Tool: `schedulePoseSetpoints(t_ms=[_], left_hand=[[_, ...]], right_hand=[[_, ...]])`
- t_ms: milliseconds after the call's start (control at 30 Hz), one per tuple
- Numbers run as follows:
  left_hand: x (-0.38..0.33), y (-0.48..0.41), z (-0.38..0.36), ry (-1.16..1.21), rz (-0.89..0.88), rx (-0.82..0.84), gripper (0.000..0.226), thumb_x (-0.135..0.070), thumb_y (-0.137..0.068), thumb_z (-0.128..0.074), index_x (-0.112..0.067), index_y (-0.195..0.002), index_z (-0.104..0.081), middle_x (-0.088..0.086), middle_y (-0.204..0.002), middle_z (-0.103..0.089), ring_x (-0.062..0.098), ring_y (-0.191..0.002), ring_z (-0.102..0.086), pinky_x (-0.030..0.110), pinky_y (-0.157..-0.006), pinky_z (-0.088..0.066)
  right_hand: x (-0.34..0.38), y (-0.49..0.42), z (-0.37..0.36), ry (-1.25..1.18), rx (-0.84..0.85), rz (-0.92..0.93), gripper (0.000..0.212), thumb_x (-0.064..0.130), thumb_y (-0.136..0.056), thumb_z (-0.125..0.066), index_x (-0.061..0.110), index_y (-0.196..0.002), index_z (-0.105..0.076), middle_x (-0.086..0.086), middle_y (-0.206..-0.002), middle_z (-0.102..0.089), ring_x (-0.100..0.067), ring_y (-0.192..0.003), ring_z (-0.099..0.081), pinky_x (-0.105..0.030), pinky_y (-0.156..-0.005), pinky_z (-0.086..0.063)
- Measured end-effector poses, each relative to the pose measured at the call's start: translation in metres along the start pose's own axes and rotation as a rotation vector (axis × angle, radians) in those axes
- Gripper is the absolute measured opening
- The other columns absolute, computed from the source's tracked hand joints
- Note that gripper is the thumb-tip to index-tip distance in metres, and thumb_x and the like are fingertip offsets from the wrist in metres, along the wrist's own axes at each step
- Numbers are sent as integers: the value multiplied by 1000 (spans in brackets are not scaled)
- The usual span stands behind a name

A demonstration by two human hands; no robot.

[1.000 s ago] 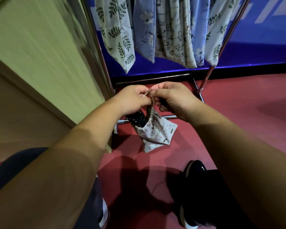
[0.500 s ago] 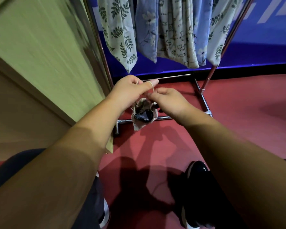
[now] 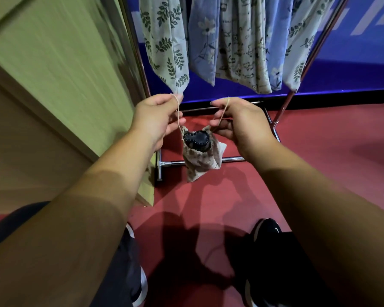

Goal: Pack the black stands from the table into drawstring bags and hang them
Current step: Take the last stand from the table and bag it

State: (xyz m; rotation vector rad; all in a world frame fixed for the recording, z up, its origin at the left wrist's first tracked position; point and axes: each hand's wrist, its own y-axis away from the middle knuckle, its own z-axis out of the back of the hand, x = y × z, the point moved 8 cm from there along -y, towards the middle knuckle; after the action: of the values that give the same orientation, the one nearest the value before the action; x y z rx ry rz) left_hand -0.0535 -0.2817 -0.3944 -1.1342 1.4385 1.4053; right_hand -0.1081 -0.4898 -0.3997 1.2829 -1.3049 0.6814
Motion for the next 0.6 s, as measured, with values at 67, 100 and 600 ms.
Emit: schedulePoseSetpoints(t_ms=[67,100,600], left_hand=[[-5,1,1,-6,-10,-18,39,-51,-90,-81,-13,-92,-74,2,-86,-67,14,-74,-58,33,-77,-64],[-6,0,1,-47,1,-26,52,-67,-84,-78,-15,-88,-71,1,-87,-67,15,-77,-59,34,-79,-63],[-20,10,-11,382,85,-1,65,-81,-98,-37,-19,-83,-53,-2,-57,-34,16,-49,-45,35,-73,-56]], right_hand=[[-2,1,2,-28,17,16,24,4,-102,-58,12,-108,-79,-6,-86,-65,-17,-63,-67,-54,-89,-64],[-3,2,2,-49,29,17,13,10,-103,-65,12,-108,-77,-5,-85,-63,-15,-61,-64,-51,-85,-66],[7,-8,20,-593,-211,-10,57,48,-112,-47,15,-66,-46,-8,-60,-55,-23,-66,-69,-44,-85,-64]])
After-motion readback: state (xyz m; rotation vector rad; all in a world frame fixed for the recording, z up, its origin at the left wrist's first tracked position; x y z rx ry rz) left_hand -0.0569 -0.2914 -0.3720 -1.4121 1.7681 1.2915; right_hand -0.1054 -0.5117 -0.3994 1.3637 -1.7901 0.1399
